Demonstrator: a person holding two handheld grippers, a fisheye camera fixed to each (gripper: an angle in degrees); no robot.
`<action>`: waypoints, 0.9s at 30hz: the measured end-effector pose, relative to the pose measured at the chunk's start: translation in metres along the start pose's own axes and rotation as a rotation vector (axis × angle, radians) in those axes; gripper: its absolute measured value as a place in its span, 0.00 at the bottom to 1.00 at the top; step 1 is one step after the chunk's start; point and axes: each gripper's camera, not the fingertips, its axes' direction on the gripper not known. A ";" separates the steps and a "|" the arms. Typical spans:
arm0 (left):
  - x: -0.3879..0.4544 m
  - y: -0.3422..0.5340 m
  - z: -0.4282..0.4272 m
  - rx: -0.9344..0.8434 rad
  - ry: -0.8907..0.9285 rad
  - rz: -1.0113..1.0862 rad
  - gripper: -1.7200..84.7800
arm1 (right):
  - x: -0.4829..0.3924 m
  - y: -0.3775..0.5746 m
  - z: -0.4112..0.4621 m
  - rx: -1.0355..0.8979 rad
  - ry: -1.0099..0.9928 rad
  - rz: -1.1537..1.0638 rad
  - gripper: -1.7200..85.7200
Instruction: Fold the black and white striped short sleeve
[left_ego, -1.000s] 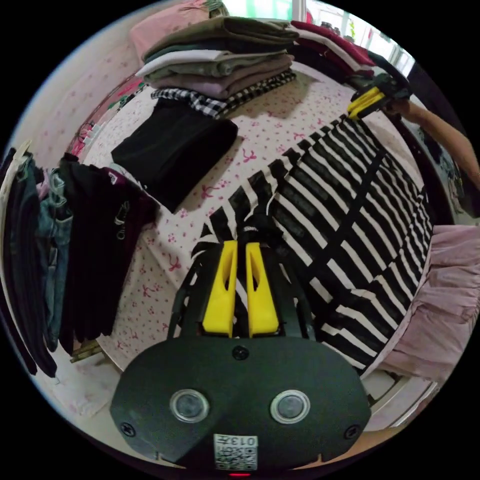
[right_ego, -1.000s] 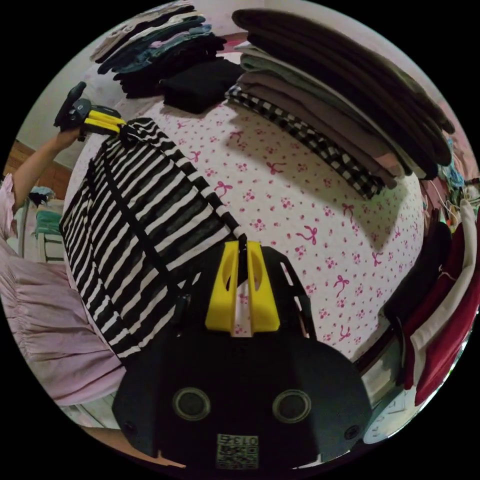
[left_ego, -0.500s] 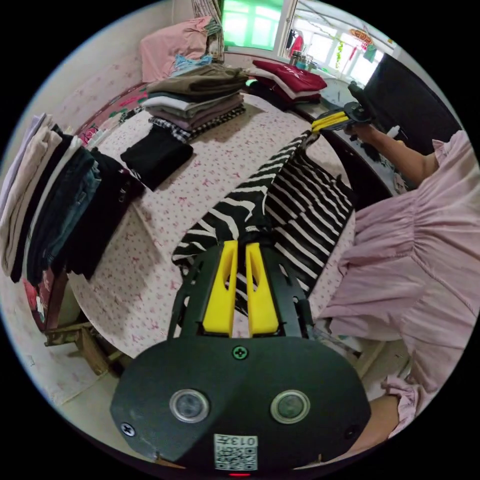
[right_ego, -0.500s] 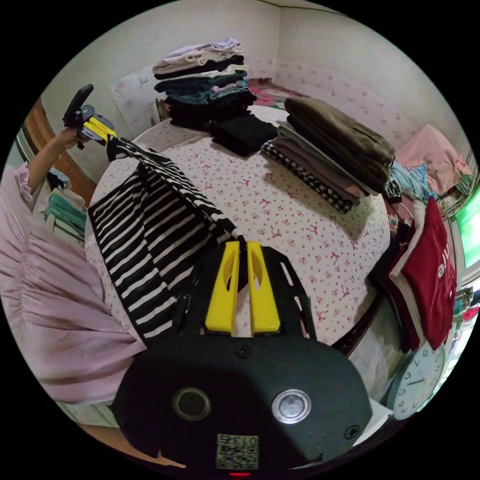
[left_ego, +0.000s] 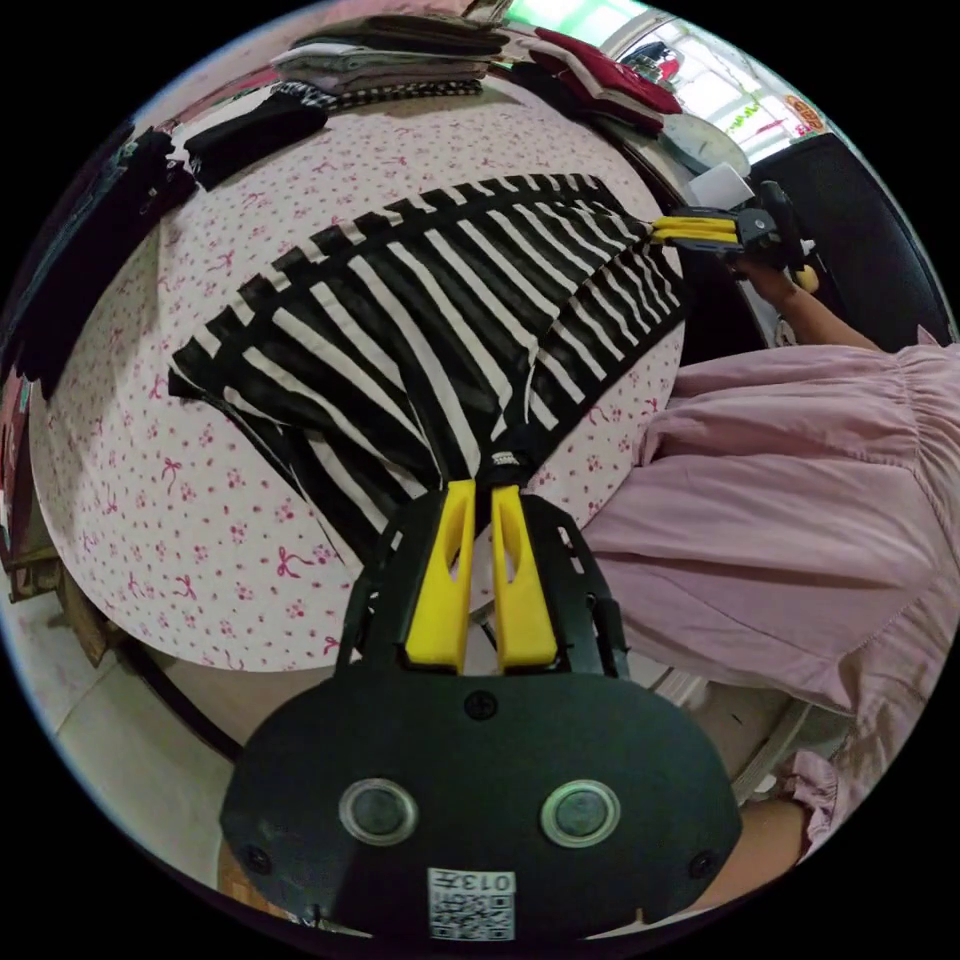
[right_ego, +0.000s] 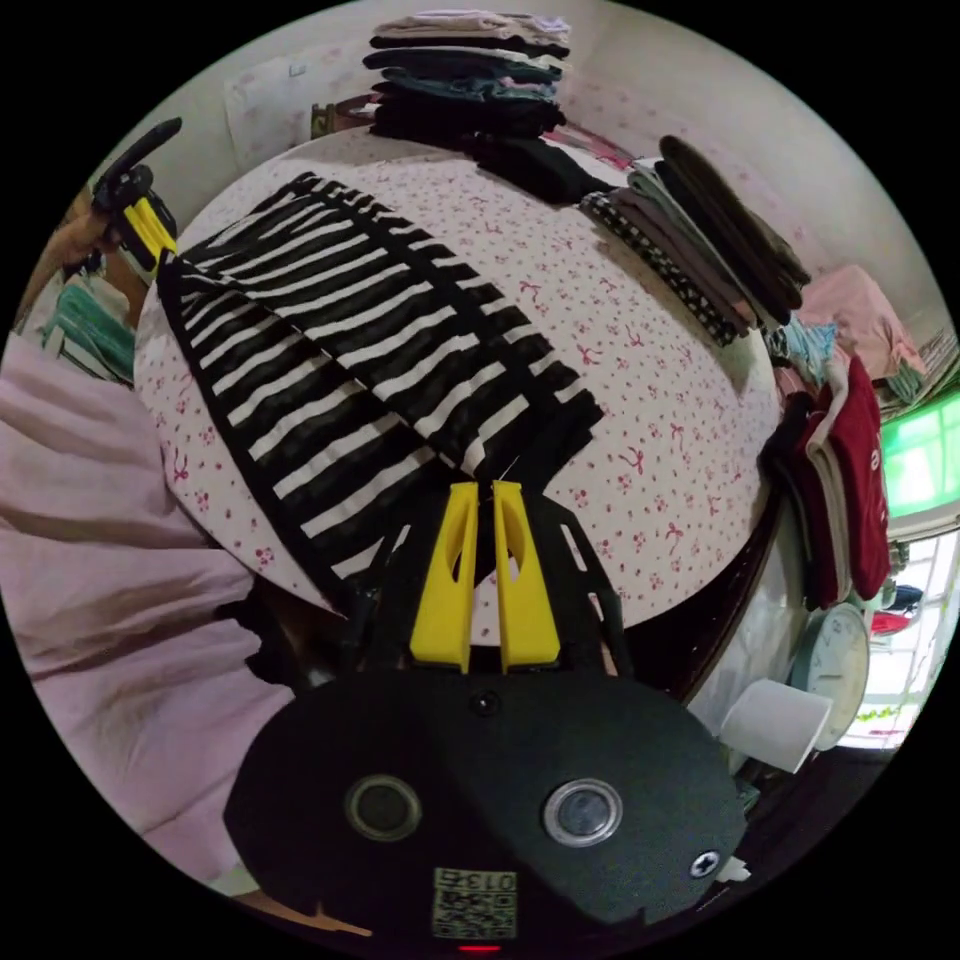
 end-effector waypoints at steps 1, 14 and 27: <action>0.002 0.004 -0.003 0.002 -0.012 0.006 0.03 | -0.007 -0.002 -0.006 0.001 0.041 -0.021 0.05; -0.025 0.044 0.011 -0.007 -0.070 -0.049 0.04 | -0.038 0.004 0.002 -0.016 0.099 0.016 0.06; -0.127 0.151 -0.049 0.280 0.067 -0.414 0.06 | 0.005 0.033 -0.028 0.002 0.063 0.141 0.04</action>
